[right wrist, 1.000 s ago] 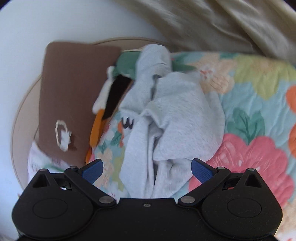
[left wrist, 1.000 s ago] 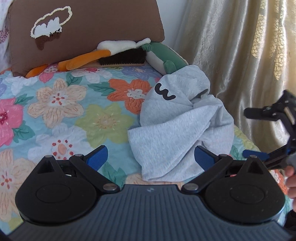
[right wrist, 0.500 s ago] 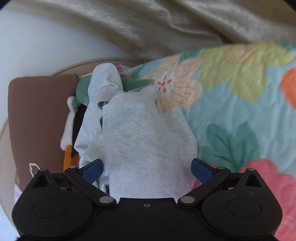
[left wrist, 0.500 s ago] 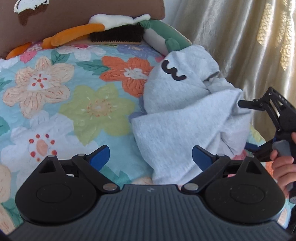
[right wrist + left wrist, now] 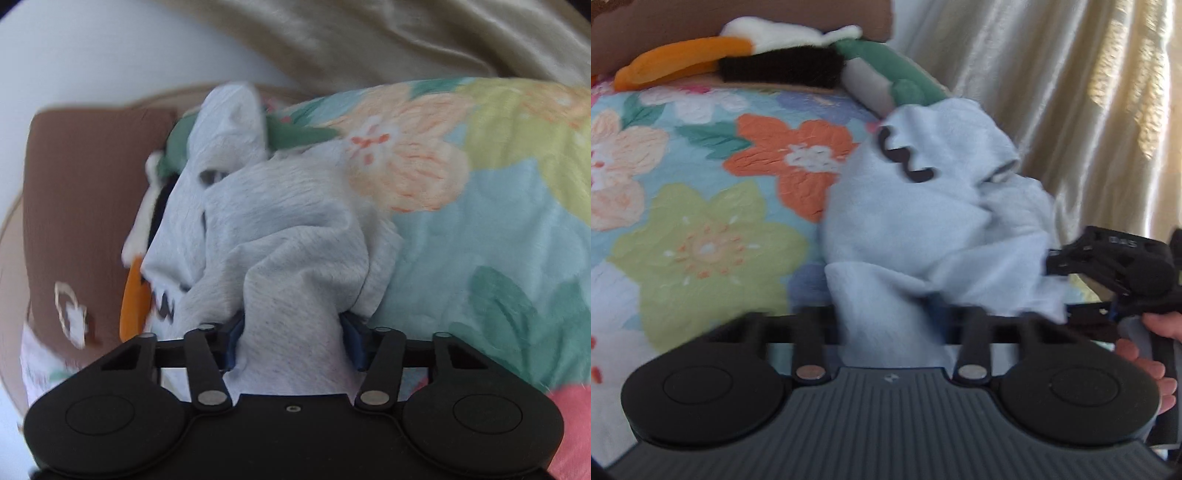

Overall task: Fold clothes
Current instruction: 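Grasp the grey sweatshirt with the right gripper while the left gripper grasps it too, then lift and shake out the sweatshirt with both grippers, spreading it on the quilt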

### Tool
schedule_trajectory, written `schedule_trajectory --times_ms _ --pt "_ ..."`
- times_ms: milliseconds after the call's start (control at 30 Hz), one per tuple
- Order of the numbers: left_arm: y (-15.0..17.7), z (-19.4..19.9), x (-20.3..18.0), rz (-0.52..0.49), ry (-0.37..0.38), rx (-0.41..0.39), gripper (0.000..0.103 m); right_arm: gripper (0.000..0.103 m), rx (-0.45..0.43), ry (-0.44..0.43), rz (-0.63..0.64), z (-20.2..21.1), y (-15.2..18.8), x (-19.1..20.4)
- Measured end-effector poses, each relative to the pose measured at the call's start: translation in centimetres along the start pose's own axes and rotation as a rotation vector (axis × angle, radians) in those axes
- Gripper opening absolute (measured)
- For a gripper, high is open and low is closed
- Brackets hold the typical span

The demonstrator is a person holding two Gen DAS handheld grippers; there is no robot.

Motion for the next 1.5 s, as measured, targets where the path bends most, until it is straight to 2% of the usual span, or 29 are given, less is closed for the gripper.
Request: schedule_trajectory --times_ms 67,100,267,333,500,567,600,667,767,867,1133,1300,1400,1500 --pt "0.6 0.7 -1.6 -0.138 -0.067 -0.024 0.014 0.045 0.113 -0.110 0.001 -1.2 1.5 1.3" --pt "1.0 1.0 -2.0 -0.170 -0.084 -0.020 0.012 0.045 0.140 -0.123 -0.004 -1.5 2.2 1.7" --pt "1.1 4.0 0.1 -0.116 -0.077 0.029 0.009 0.041 0.208 -0.187 0.082 -2.1 4.8 5.3" --pt "0.6 6.9 1.2 -0.159 -0.119 0.029 0.009 0.040 0.263 -0.231 0.093 -2.7 6.5 7.4" --pt "0.3 16.6 5.3 -0.186 -0.239 0.050 0.009 0.038 0.410 -0.395 0.189 -2.8 14.1 14.2" --pt "1.1 21.0 6.3 -0.189 -0.333 0.037 0.008 0.037 0.423 -0.422 0.257 -3.1 17.7 16.2" --pt "1.8 23.1 6.4 -0.182 -0.362 0.028 0.008 0.037 0.439 -0.422 0.287 -3.4 19.8 17.2" --pt "3.6 26.6 6.6 -0.143 -0.361 0.017 0.005 0.037 0.484 -0.440 0.384 -3.4 24.1 19.5" --pt "6.2 30.3 8.6 -0.083 -0.436 0.006 0.005 0.037 0.572 -0.477 0.498 -2.4 29.7 22.4" --pt "7.7 32.0 9.7 0.001 -0.424 -0.014 0.005 0.036 0.619 -0.451 0.580 -1.1 33.2 23.1" --pt "11.3 36.2 12.7 0.219 -0.390 -0.066 0.004 0.035 0.575 -0.384 0.732 1.8 36.3 26.9" --pt "9.1 37.9 13.7 0.173 -0.379 -0.127 0.004 0.031 0.524 -0.361 0.778 2.4 36.2 27.9" --pt "7.1 39.9 14.2 0.151 -0.377 -0.189 0.004 0.030 0.456 -0.368 0.851 3.1 35.9 30.8" --pt "4.7 43.1 14.3 0.091 -0.414 -0.278 0.004 0.029 0.378 -0.425 0.919 4.1 35.9 34.8"
Point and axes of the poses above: each gripper's, at about its wrist camera, not at the fingertips, and z roughly against the way its jaws point, x to its left, y to its underside, the point moved 10 cm from there along -z, roughly the way its jaws point, and after that the axes turned 3 degrees about z, right-handed, at the moved point
